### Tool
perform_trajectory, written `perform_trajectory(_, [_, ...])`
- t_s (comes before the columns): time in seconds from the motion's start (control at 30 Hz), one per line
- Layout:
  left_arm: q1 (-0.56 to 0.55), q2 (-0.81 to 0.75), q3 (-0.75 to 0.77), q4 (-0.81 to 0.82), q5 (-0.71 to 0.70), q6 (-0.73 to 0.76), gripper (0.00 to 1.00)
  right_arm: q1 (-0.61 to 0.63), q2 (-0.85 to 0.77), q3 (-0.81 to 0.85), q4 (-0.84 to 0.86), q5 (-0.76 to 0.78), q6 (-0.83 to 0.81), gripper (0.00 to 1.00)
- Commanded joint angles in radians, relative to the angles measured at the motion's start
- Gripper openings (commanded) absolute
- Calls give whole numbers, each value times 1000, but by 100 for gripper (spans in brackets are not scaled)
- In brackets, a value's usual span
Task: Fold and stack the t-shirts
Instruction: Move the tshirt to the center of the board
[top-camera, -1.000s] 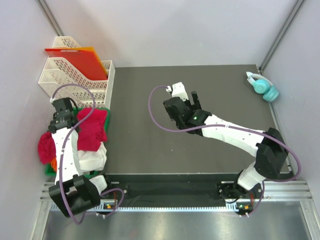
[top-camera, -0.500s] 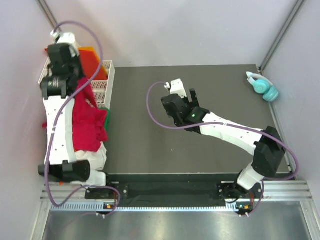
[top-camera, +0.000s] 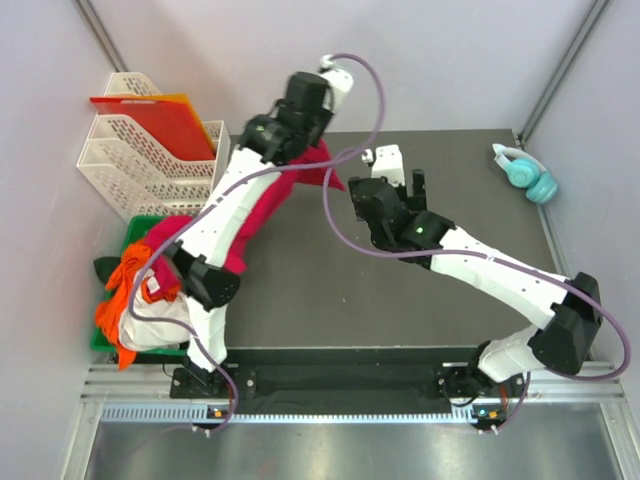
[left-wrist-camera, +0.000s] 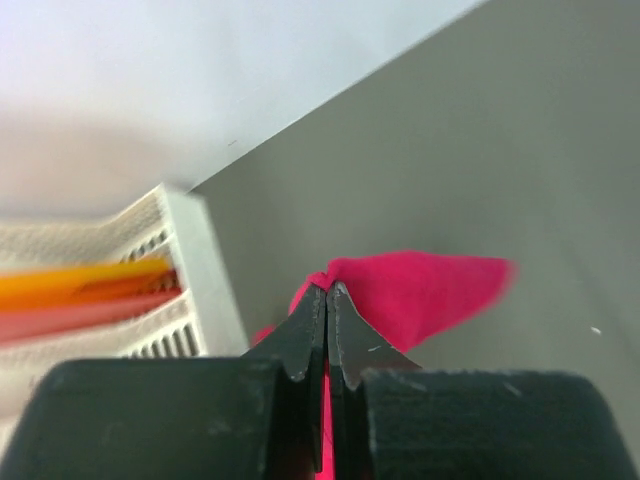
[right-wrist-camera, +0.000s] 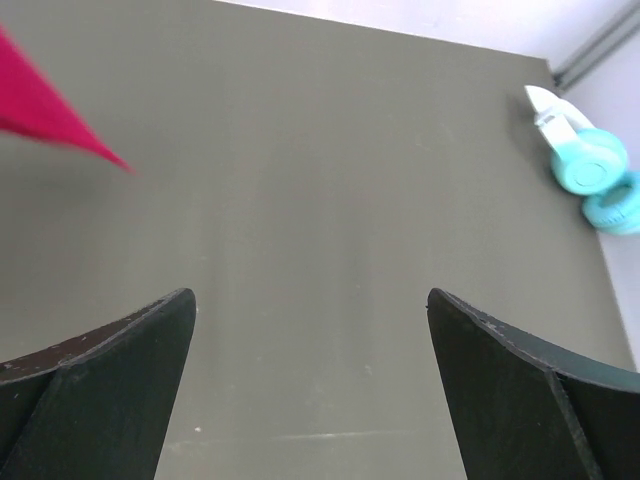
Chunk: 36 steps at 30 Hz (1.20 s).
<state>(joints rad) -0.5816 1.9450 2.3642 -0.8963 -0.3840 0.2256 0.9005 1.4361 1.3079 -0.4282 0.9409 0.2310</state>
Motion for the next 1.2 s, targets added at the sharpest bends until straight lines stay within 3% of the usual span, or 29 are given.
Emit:
perform_trajectory(0.0, [-110, 45, 150, 125, -33, 92, 0, -6, -75, -29, -78, 71, 65, 100])
perform_trajectory(0.33, [-152, 77, 129, 186, 51, 40, 0, -8, -167, -82, -145, 113, 110, 100])
perform_trajectory(0.5, [-124, 26, -146, 215, 92, -43, 2, -6, -140, -67, -173, 105, 139, 100])
perform_trajectory(0.53, [-109, 2, -193, 241, 91, -70, 9, -6, -138, -64, -173, 104, 140, 100])
perform_trajectory(0.57, [-100, -7, -282, 256, 88, -80, 23, -6, -138, -64, -173, 102, 139, 100])
perform_trajectory(0.63, [-68, -30, -383, 292, 100, -104, 35, -6, -137, -61, -169, 99, 130, 100])
perform_trajectory(0.67, [-55, -38, -411, 303, 105, -112, 58, -8, -134, -61, -165, 99, 125, 100])
perform_trajectory(0.73, [-21, -57, -471, 325, 114, -135, 69, -8, -132, -62, -156, 98, 111, 100])
perform_trajectory(1.0, [146, -153, -649, 361, 135, -223, 79, -46, -92, -58, -78, 29, 64, 100])
perform_trajectory(1.17, [213, -228, -787, 408, 155, -250, 77, -126, -27, -39, -3, -74, 42, 100])
